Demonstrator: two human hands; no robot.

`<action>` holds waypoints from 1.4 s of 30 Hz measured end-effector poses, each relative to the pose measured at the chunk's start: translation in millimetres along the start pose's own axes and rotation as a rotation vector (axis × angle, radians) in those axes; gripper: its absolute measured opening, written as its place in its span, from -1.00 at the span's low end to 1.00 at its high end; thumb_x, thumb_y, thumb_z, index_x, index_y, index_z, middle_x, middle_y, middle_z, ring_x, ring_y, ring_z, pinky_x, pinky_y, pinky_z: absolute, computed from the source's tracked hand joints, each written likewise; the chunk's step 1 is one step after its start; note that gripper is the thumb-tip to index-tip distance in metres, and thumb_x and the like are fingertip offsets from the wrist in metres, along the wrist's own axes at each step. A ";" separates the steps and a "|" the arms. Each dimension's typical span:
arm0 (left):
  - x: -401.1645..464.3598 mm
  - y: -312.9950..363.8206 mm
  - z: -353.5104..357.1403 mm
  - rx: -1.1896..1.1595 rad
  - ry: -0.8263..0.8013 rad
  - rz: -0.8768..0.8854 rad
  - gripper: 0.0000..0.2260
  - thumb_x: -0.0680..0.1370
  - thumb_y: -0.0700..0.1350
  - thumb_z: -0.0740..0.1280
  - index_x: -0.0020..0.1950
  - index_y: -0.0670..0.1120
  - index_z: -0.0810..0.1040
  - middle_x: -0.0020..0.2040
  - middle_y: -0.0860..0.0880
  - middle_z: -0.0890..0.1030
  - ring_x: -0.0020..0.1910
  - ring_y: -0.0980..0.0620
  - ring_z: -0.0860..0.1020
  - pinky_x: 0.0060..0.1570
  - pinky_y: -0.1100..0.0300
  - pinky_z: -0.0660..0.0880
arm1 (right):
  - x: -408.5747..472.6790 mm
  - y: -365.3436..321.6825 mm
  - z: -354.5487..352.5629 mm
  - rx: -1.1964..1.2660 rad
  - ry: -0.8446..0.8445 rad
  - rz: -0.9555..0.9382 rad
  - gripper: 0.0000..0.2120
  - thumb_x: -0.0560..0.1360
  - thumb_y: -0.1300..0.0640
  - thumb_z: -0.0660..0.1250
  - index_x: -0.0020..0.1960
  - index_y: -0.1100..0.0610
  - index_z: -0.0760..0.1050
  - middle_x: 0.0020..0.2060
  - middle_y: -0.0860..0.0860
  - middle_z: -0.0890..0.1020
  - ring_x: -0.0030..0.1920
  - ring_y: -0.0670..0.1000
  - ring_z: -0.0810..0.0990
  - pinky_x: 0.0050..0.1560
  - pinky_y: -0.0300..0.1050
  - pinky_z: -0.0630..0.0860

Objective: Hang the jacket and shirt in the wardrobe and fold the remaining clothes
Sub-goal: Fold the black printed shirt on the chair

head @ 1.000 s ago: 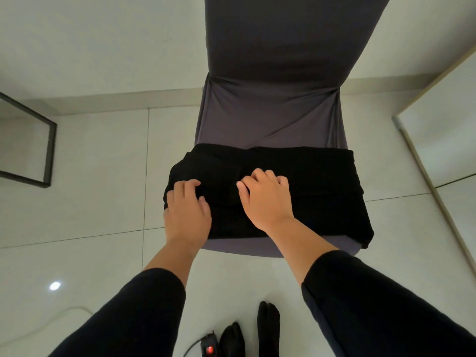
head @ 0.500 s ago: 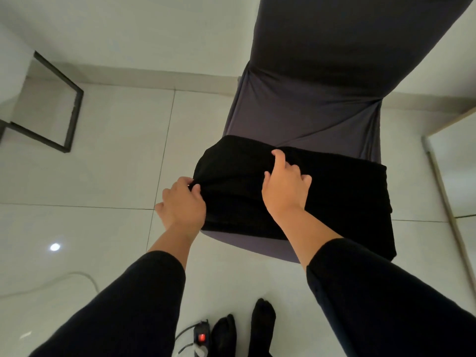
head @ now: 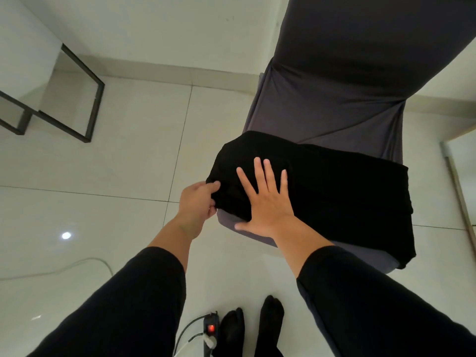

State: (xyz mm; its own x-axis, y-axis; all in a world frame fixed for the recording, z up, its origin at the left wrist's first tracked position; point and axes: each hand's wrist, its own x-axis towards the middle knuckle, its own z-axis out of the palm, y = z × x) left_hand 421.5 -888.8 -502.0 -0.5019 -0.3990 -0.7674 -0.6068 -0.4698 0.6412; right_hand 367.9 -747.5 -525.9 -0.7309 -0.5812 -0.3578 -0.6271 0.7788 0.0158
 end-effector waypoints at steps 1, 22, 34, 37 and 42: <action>-4.0 7.5 0.7 -0.080 -0.006 0.016 -0.91 0.55 -0.20 0.28 -0.16 -0.13 0.52 -0.35 -0.03 0.39 -0.47 0.10 0.28 -0.43 0.29 0.29 | -0.5 -3.1 -4.0 0.078 0.009 0.013 -0.10 0.46 -0.38 0.11 0.51 -0.10 -0.38 0.51 0.14 -0.35 0.50 0.20 -0.39 0.45 0.32 -0.27; -17.6 48.0 -4.4 -0.701 -0.120 0.058 -0.40 0.50 0.40 0.03 0.21 0.02 0.58 0.12 -0.14 0.64 0.14 -0.18 0.57 0.24 -0.13 0.42 | 43.1 -81.4 -91.8 1.649 -0.491 0.166 0.06 0.03 -0.69 0.05 0.35 -0.12 0.44 0.36 -0.01 0.46 0.37 0.03 0.39 0.46 0.09 0.18; -41.0 60.2 -68.9 -0.501 0.068 0.229 -0.57 0.63 0.18 0.01 0.15 -0.05 0.54 0.09 -0.11 0.61 0.15 -0.11 0.55 0.26 -0.05 0.44 | 38.6 -139.3 -109.0 1.963 -0.262 0.364 -0.56 0.61 -0.05 0.01 0.13 0.06 0.63 0.15 0.13 0.62 0.19 0.13 0.56 0.30 0.05 0.45; -49.8 60.9 -45.2 -0.375 -0.017 0.264 -0.69 0.65 0.08 0.05 0.00 -0.04 0.52 -0.08 -0.04 0.59 0.01 -0.04 0.57 -0.06 0.19 0.58 | 29.5 -118.2 -114.9 2.097 -0.248 0.397 -0.70 0.54 0.01 0.23 0.09 0.11 0.65 0.05 0.14 0.67 0.11 0.15 0.63 0.21 0.04 0.52; -45.1 40.8 13.6 0.055 -0.074 0.445 -0.58 0.56 0.07 0.21 0.36 -0.09 0.39 0.20 -0.13 0.53 0.20 -0.13 0.50 0.17 0.02 0.50 | 6.6 -57.4 -108.6 2.390 -0.190 0.445 -0.55 0.56 -0.17 0.16 0.19 0.14 0.56 -0.06 0.10 0.62 0.01 0.06 0.59 0.13 -0.07 0.48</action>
State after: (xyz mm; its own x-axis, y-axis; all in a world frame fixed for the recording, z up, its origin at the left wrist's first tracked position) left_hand 411.0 -879.3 -441.3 -0.7629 -0.4942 -0.4168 -0.3529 -0.2218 0.9090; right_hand 369.8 -821.7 -427.7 -0.5710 -0.4675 -0.6748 0.8204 -0.2952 -0.4897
